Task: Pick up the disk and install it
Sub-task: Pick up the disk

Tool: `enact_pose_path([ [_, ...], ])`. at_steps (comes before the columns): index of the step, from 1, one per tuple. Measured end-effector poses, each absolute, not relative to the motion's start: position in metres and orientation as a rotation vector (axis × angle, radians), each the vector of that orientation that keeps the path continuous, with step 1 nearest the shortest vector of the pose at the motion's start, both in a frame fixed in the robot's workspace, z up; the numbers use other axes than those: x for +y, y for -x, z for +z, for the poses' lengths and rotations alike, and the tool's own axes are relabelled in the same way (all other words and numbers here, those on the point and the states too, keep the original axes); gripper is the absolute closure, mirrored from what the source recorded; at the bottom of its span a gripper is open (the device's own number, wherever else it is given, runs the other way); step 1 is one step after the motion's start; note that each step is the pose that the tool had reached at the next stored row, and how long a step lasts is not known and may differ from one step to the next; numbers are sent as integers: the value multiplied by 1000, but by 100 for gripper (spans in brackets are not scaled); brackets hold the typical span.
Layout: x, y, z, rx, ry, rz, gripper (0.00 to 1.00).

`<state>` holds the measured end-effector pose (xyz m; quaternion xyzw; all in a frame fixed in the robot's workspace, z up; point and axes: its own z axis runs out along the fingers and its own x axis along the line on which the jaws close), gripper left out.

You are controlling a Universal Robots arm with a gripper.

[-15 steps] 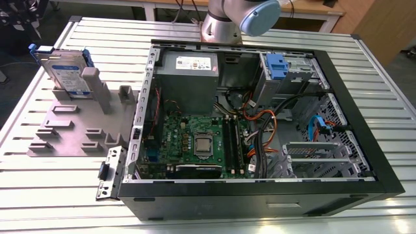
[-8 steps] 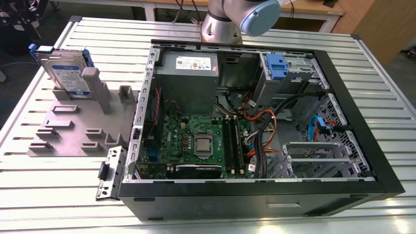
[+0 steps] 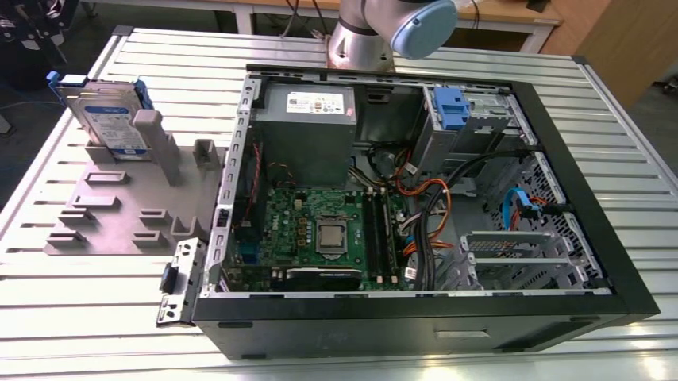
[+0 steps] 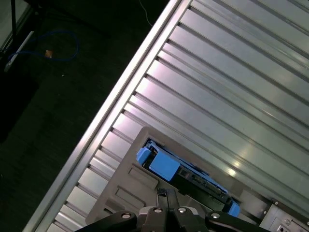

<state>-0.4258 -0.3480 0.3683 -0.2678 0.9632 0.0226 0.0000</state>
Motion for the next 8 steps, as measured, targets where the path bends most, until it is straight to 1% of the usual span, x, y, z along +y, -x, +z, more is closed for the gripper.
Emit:
enact_pose_path([
  [8,-348,426,368,3026,842,71,89],
])
